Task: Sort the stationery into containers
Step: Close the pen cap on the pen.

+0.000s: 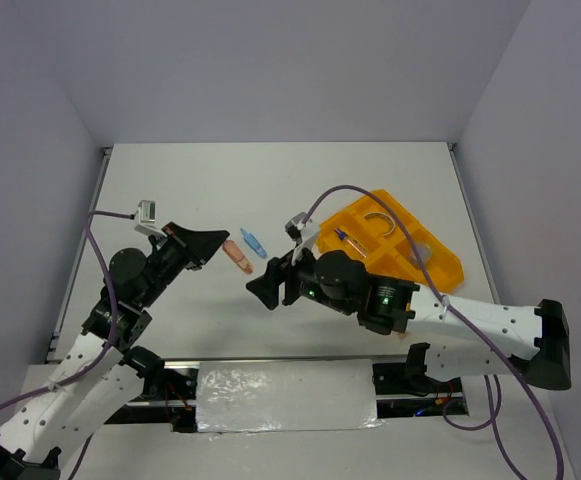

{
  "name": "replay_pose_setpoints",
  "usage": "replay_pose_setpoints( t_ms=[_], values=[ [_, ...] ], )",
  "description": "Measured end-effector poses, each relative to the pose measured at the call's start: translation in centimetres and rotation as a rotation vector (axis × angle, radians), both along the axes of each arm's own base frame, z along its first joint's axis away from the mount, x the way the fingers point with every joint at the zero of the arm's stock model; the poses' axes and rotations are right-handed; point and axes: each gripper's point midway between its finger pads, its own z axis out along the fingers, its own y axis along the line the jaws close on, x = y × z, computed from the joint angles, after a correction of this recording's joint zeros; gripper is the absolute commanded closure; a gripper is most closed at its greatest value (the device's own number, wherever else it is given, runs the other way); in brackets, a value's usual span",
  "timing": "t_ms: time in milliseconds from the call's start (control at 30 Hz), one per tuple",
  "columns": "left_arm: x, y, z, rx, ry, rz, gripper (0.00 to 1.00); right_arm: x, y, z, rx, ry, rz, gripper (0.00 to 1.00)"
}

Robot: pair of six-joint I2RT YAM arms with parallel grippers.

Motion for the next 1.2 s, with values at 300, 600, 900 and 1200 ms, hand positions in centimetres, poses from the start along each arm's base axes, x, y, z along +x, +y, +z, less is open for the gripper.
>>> replay_pose_setpoints(
  t_ms=[300,600,900,1200],
  values=[
    [-0.9,-1.8,-1.0,-0.128,-0.007,-0.109,1.00,1.8,-0.5,1.6,0.256,0.200,0.030,0.38],
    [-1.7,-2.5,-0.5,-0.225,-0.033,-0.169,1.00,0.3,1.5,0.6,0.325,0.361,0.132,0.40],
    [-2.4,-2.4,0.6,-0.283,-0.060,-0.188,1.00,0.7,2.5,0.6,0.358,0.379,0.156,0.41],
    [-2.7,-2.7,0.1,-0.346,-0.039,-0.222,1.00,2.0,2.7,1.8,0.410,0.334,0.176,0.67]
  ],
)
